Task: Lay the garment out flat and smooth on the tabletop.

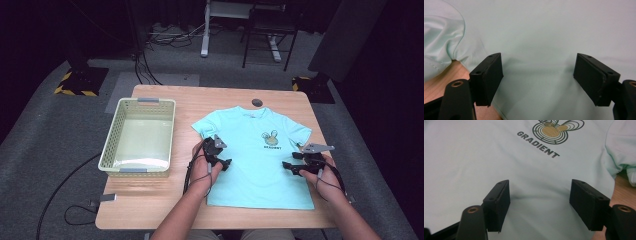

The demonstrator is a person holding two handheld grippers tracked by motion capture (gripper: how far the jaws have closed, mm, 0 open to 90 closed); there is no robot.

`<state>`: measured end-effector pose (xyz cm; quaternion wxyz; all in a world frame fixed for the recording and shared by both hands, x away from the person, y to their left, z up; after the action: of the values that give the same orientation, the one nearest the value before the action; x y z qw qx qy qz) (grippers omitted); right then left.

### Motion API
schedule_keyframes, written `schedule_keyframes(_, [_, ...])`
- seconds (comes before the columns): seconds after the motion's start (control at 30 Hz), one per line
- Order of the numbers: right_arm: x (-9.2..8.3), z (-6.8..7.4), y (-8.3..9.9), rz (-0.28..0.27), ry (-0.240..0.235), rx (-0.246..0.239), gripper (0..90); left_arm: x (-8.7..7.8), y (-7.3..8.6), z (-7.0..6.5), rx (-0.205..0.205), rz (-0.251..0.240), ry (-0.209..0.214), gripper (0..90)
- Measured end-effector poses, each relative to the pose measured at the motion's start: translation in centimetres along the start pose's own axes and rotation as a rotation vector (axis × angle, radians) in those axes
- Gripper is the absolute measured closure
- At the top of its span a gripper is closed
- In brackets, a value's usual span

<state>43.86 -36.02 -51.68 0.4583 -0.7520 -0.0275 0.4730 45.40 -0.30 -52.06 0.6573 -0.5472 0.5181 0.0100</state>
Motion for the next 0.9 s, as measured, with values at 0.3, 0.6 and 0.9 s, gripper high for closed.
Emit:
schedule_keyframes(0.3, [1.5, -1.5, -0.8, -0.038, 0.006, 0.002, 31.5, 0.7, -1.0, 1.5, 0.001, -0.001, -0.006, 23.1])
schedule_keyframes(0.6, [1.3, -2.2, -1.6, 0.037, -0.008, -0.015, 35.4, -0.2, -1.1, 0.9, 0.010, -0.001, -0.066, 35.1])
schedule_keyframes(0.9, [-2.7, -0.2, -2.4, -0.016, 0.000, -0.033, 33.8, -3.8, -2.0, -1.8, 0.048, -0.026, -0.088, 28.4])
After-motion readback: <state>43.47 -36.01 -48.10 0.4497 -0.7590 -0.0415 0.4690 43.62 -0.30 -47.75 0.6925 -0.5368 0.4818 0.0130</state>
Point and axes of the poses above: each handheld gripper's, and its own axes: x roughly forward along the jaws, y roughly out of its underside, z roughly to its left, the point moved 2 cm from there along x, roughly forward along the jaws, and after that the axes turned 10 degrees about -x, right-handed, at the moved point
